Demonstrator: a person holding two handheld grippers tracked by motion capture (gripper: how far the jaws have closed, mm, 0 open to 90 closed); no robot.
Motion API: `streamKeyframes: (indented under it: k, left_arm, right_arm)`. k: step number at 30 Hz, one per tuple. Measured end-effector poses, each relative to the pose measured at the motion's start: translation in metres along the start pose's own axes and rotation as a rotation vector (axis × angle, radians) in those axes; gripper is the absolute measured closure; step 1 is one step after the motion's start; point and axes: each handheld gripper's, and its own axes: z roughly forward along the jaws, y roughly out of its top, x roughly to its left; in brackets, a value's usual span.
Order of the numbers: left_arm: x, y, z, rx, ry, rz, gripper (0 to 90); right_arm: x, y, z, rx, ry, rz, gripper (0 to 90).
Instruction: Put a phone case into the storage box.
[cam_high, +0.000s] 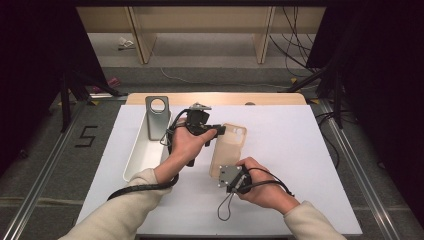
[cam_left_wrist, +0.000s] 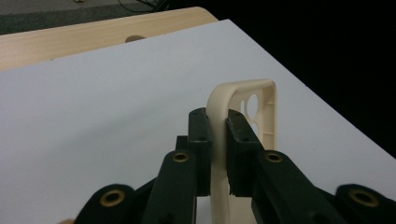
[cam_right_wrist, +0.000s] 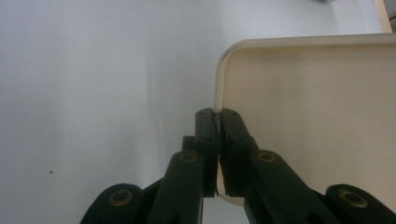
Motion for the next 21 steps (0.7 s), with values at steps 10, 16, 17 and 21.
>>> streamKeyframes:
  k: [10,16,17,21]
  left_arm:
    - [0.007,0.001,-0.01,-0.062,0.051,0.103,82.2]
    - [0.014,0.002,-0.02,-0.107,0.087,0.125,82.1]
    - [0.015,0.002,-0.022,-0.114,0.088,0.125,82.1]
    - [0.018,0.003,-0.029,-0.14,0.101,0.127,82.1]
  right_arm:
    - [-0.008,-0.006,-0.004,-0.13,-0.025,0.181,51.3]
    - [-0.013,-0.014,-0.011,-0.227,-0.041,0.306,32.7]
    - [-0.014,-0.015,-0.012,-0.238,-0.044,0.324,31.0]
    - [-0.018,-0.022,-0.014,-0.266,-0.047,0.373,27.1]
